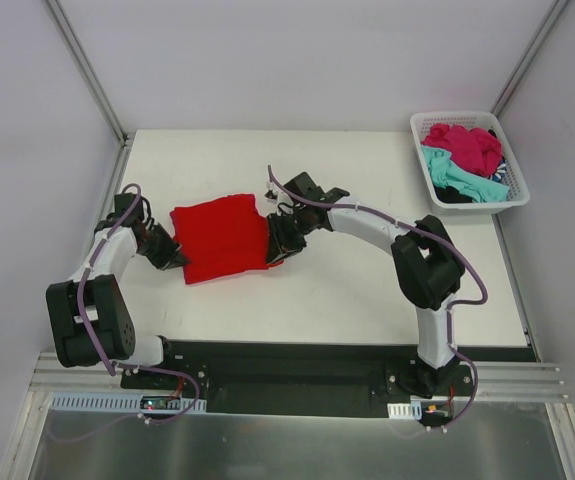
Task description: Fold and stack the t-shirts
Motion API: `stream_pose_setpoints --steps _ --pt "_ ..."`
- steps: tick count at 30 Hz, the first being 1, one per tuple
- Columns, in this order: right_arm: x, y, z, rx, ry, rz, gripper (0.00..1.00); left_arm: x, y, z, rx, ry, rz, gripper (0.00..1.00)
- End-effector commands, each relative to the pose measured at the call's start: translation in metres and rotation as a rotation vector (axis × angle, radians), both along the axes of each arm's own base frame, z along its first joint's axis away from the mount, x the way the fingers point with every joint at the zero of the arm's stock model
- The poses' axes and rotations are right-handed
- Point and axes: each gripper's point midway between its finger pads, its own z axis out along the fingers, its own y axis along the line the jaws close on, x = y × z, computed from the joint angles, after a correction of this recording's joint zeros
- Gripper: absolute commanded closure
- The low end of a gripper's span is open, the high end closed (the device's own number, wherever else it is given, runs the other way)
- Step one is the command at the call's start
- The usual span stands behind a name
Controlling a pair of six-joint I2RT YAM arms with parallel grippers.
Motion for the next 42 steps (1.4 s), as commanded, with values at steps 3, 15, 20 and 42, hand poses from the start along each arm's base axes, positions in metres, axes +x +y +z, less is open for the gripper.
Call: stream_pose_setpoints --steps 3,15,20,42 --pt "0.002 0.013 0.011 0.066 -0.027 0.013 0.73 0.002 -0.005 0.004 -0.022 -0.007 -0.006 1.00" --pt "0.018 0.015 -0.016 0.121 -0.017 -0.026 0.72 0.005 -0.005 0.007 -0.018 -0.009 -0.018 1.00" --pt "0.018 0.008 -0.021 0.123 -0.023 -0.033 0.72 0.003 -0.004 0.006 -0.011 -0.002 -0.018 1.00" --pt "0.023 0.026 -0.016 0.175 -0.021 -0.023 0.73 0.001 -0.004 0.004 -0.013 0.011 -0.024 1.00"
